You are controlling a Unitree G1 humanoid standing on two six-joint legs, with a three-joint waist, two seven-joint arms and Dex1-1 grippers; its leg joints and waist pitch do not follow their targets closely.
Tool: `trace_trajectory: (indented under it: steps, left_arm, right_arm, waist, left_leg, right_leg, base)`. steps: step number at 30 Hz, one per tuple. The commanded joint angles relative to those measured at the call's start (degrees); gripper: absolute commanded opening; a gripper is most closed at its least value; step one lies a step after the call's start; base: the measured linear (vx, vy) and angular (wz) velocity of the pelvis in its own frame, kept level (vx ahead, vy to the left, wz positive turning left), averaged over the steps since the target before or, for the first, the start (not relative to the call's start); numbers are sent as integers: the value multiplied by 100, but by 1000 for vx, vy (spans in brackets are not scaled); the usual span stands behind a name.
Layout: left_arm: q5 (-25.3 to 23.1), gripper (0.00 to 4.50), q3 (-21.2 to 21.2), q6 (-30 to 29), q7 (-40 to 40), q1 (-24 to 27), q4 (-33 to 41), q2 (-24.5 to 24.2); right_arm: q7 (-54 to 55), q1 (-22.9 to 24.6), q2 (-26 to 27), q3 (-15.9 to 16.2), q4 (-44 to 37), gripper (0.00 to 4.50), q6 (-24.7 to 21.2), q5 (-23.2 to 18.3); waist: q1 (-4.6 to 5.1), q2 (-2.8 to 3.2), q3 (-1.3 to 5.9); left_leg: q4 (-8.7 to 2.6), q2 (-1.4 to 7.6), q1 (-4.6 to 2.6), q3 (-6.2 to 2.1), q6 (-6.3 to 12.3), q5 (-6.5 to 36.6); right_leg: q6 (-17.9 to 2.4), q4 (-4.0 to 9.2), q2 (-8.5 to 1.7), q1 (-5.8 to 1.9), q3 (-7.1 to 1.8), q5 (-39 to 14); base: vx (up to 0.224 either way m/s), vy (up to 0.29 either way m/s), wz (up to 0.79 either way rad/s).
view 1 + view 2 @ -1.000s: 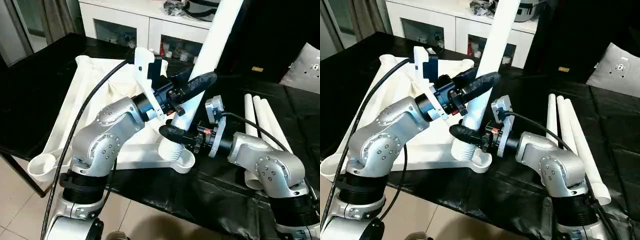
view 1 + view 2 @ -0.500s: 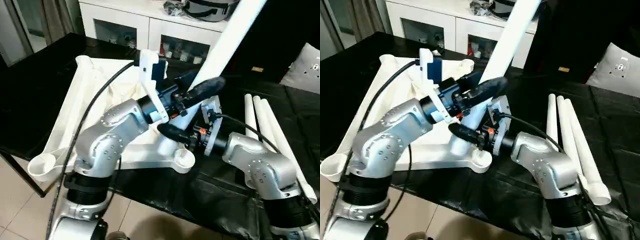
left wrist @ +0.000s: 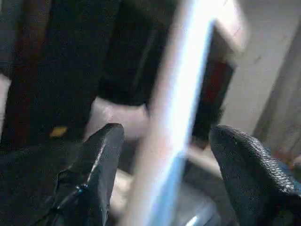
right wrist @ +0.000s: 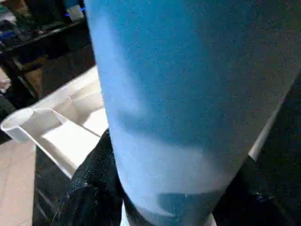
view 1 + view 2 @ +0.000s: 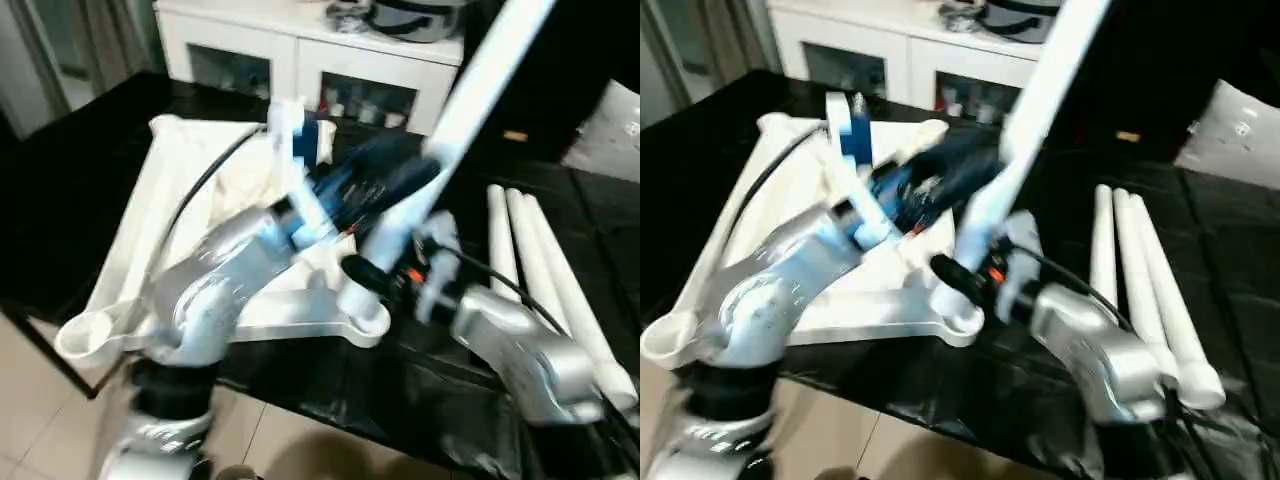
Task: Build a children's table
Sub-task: Pick table leg, then insert table leg to table base
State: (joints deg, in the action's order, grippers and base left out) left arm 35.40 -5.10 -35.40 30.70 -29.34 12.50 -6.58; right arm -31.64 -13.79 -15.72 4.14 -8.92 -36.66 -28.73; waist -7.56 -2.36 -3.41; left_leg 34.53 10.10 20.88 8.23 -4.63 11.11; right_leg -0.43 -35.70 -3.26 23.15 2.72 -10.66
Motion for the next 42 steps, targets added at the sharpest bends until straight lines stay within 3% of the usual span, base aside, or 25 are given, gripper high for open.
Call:
trace_trajectory:
  steps: [1, 2, 3, 4, 6, 7, 8, 10, 12, 13, 15, 16, 17, 18, 21, 22, 23, 24, 25, 36, 42]
  left_arm:
    - [-485, 333, -249, 252, 101, 146, 48, -262]
    - [-667, 333, -369, 349, 127, 219, 64, -414]
    - [-1146, 333, -711, 551, 150, 379, 92, -790]
    - [-1146, 333, -711, 551, 150, 379, 92, -790]
    - [-1565, 333, -1134, 575, 272, 697, 118, -1286]
    - [-1565, 333, -1134, 575, 272, 697, 118, -1286]
    - [-1783, 333, -1327, 682, 512, 888, 84, -1573]
    - [-1922, 333, -1425, 796, 645, 968, 23, -1714]
    - [-2037, 316, -1508, 876, 753, 1005, -88, -1830]
    - [-2080, 306, -1547, 972, 895, 1026, -247, -1921]
    - [-2168, 299, -1633, 1089, 1057, 1044, -404, -2066]
    - [-2240, 296, -1754, 1177, 1345, 1079, -573, -2313]
    - [-2253, 288, -1777, 1171, 1408, 1091, -582, -2372]
    - [-2265, 269, -1799, 1213, 1521, 1098, -666, -2430]
    - [-2382, 253, -1872, 1420, 1842, 1085, -1124, -2548]
    - [-2399, 244, -1872, 1456, 1895, 1064, -1223, -2552]
    - [-2432, 234, -1853, 1569, 1974, 1034, -1390, -2561]
    - [-2446, 225, -1847, 1613, 1993, 1027, -1443, -2565]
    - [-2488, 220, -1861, 1708, 2060, 999, -1558, -2595]
    - [-2751, 134, -1954, 2374, 2701, 510, -2749, -2586]
    - [-2902, 89, -2061, 2771, 3038, 205, -3342, -2488]
  right_arm:
    - [116, 54, -38, -172, -327, 190, 78, 46]
    - [176, 91, -44, -194, -354, 190, 143, 108]
    - [350, 164, -58, -247, -397, 190, 322, 301]
    - [350, 164, -58, -247, -397, 190, 322, 301]
    - [746, 190, 27, -494, -425, 190, 486, 452]
    - [746, 190, 27, -494, -425, 190, 486, 452]
    - [843, 244, 43, -520, -503, 190, 519, 491]
    - [876, 288, 48, -507, -513, 190, 570, 540]
    - [877, 341, 50, -487, -510, 190, 629, 575]
    - [870, 393, 40, -457, -503, 190, 690, 623]
    - [863, 447, 36, -439, -511, 190, 727, 646]
    - [823, 535, 53, -463, -562, 190, 747, 594]
    - [817, 555, 64, -479, -588, 190, 740, 567]
    - [765, 598, 48, -475, -579, 190, 752, 546]
    - [613, 793, -53, -435, -612, 190, 728, 494]
    - [586, 819, -68, -431, -661, 190, 679, 446]
    - [511, 860, -84, -407, -756, 190, 639, 366]
    - [487, 874, -88, -395, -780, 190, 641, 354]
    - [410, 899, -141, -344, -816, 190, 651, 369]
    - [37, 811, -351, -313, -733, 190, 562, 255]
    - [-74, 738, -468, -248, -805, 190, 336, 194]
  waist:
    - [11, 25, 369]
    - [27, 53, 371]
    - [45, 99, 361]
    - [92, 78, 359]
    - [115, 139, 359]
    - [135, 130, 363]
    - [111, 224, 375]
    - [136, 189, 369]
    - [128, 200, 360]
    - [116, 242, 352]
    - [119, 232, 352]
    - [118, 288, 356]
    - [129, 277, 354]
    - [142, 344, 361]
    - [162, 293, 356]
    - [159, 313, 367]
    - [155, 392, 366]
    - [172, 346, 370]
    - [173, 376, 368]
    - [180, 336, 375]
    - [191, 285, 344]
  left_leg:
    - [-435, 211, 7, -20, -139, 871]
    - [-439, 212, -5, -20, -165, 937]
    - [-458, 221, -12, -35, -190, 1062]
    - [-466, 216, -13, -29, -212, 1124]
    - [-470, 213, -37, -31, -257, 1215]
    - [-472, 210, -22, -29, -275, 1229]
    - [-464, 209, -37, -45, -301, 1230]
    - [-472, 206, -26, -34, -262, 1253]
    - [-461, 199, -19, -22, -227, 1218]
    - [-460, 187, -16, -24, -211, 1226]
    - [-463, 175, -7, -21, -193, 1230]
    - [-462, 174, -20, -20, -188, 1279]
    - [-466, 176, -24, -19, -186, 1336]
    - [-476, 179, -20, -35, -210, 1387]
    - [-477, 179, -13, -21, -150, 1379]
    - [-474, 186, -21, -24, -157, 1382]
    - [-470, 182, -30, -29, -160, 1404]
    - [-474, 190, -27, -26, -152, 1450]
    - [-479, 199, -21, -38, -152, 1445]
    - [-472, 202, -25, -23, -121, 1322]
    - [-485, 200, -45, -14, -113, 1464]
  right_leg:
    - [-405, 493, -392, -345, -250, -1474]
    - [-396, 486, -394, -330, -250, -1569]
    - [-368, 516, -393, -307, -245, -1691]
    - [-340, 503, -380, -303, -249, -1742]
    - [-359, 504, -380, -272, -255, -1812]
    - [-407, 495, -375, -287, -253, -1762]
    - [-450, 477, -384, -275, -251, -1693]
    - [-551, 473, -366, -286, -256, -1466]
    - [-638, 471, -377, -288, -262, -1428]
    - [-644, 484, -382, -285, -264, -1519]
    - [-591, 501, -381, -292, -266, -1657]
    - [-550, 515, -386, -270, -272, -1772]
    - [-522, 519, -377, -264, -271, -1835]
    - [-533, 490, -373, -268, -270, -1844]
    - [-556, 531, -377, -268, -270, -1892]
    - [-577, 510, -386, -270, -271, -1893]
    - [-587, 519, -388, -256, -275, -1902]
    - [-571, 530, -386, -270, -271, -1903]
    - [-603, 514, -391, -268, -272, -1836]
    - [-741, 500, -417, -277, -280, -1753]
    - [-587, 569, -436, -264, -287, -2325]
  base:
    - [0, 0, 0]
    - [0, 0, 0]
    - [0, 0, 0]
    - [0, 0, 0]
    - [0, 0, 0]
    - [0, 0, 0]
    - [0, 0, 0]
    - [0, 0, 0]
    - [0, 0, 0]
    - [0, 0, 0]
    - [0, 0, 0]
    - [0, 0, 0]
    - [0, 0, 0]
    - [0, 0, 0]
    - [0, 0, 0]
    - [0, 0, 0]
    - [0, 0, 0]
    - [0, 0, 0]
    - [0, 0, 0]
    - [0, 0, 0]
    - [0, 0, 0]
